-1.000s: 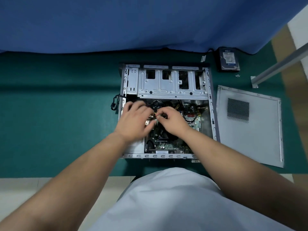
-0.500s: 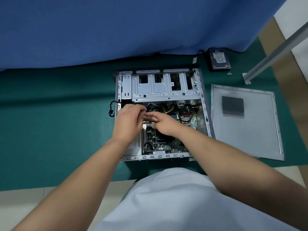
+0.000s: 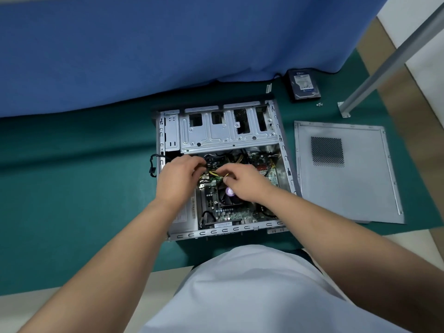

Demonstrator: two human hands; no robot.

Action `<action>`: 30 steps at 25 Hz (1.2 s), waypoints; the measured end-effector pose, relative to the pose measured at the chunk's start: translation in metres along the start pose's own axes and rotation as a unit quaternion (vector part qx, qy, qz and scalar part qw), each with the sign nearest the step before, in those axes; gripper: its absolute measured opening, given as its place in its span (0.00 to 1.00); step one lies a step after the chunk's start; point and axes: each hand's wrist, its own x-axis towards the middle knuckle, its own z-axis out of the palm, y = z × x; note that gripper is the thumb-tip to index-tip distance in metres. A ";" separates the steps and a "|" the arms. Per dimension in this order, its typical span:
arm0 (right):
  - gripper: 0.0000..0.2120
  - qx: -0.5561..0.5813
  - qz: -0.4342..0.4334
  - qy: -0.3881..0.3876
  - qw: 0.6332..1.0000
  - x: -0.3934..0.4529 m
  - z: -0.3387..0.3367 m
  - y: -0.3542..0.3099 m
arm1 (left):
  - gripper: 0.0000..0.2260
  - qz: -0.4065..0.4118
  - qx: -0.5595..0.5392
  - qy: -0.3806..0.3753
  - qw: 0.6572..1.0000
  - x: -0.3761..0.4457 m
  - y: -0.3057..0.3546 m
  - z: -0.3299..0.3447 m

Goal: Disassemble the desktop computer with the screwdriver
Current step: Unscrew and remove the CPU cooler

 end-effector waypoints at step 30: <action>0.09 0.138 0.252 0.237 0.928 0.026 -0.095 0.163 | 0.16 -0.034 0.056 0.018 0.998 -0.003 0.002 0.036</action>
